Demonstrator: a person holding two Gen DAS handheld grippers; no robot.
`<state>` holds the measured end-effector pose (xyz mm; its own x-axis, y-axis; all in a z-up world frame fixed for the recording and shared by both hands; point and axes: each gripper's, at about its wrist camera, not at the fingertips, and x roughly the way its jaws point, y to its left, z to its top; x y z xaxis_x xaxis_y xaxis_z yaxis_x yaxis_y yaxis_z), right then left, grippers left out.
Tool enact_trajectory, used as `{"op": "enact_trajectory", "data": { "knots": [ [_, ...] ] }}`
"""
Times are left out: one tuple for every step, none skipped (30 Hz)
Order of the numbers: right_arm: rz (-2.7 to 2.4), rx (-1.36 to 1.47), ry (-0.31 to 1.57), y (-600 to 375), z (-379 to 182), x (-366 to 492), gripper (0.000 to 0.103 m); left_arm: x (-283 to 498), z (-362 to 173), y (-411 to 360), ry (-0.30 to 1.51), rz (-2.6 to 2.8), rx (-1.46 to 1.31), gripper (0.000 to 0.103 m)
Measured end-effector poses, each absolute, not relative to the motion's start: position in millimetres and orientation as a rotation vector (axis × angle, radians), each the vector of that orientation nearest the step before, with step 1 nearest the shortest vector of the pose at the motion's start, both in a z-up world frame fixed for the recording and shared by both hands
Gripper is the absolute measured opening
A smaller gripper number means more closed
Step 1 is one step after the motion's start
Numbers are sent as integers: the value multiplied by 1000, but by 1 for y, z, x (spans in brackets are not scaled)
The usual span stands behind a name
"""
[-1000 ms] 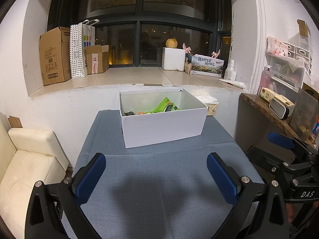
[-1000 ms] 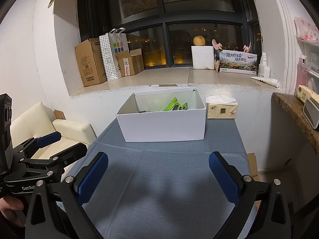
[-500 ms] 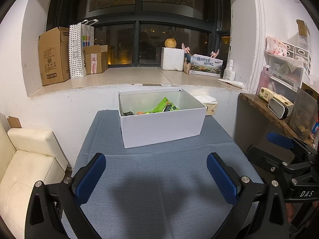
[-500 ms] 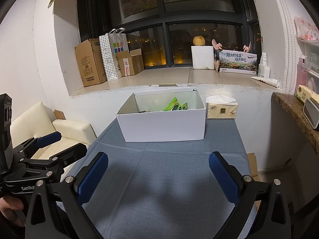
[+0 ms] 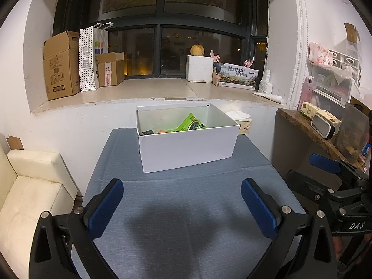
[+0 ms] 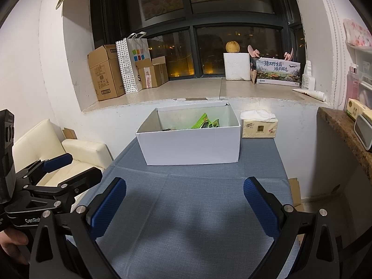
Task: Organize snacks
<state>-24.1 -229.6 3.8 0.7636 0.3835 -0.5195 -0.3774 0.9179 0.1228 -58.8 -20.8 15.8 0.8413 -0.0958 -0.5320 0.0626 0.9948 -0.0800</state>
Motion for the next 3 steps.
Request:
{"op": "enact_trajectory", "data": {
  "knots": [
    [414,12,566,-229,4,-25,103,-61,17,-20,555,-94,-63,103],
    [413,12,565,-230,5,-24,103,-62,18,-21,544,-102,-65,103],
    [413,12,566,-229,4,-25,103,-62,19,-21,543,-106,-64,103]
  ]
}}
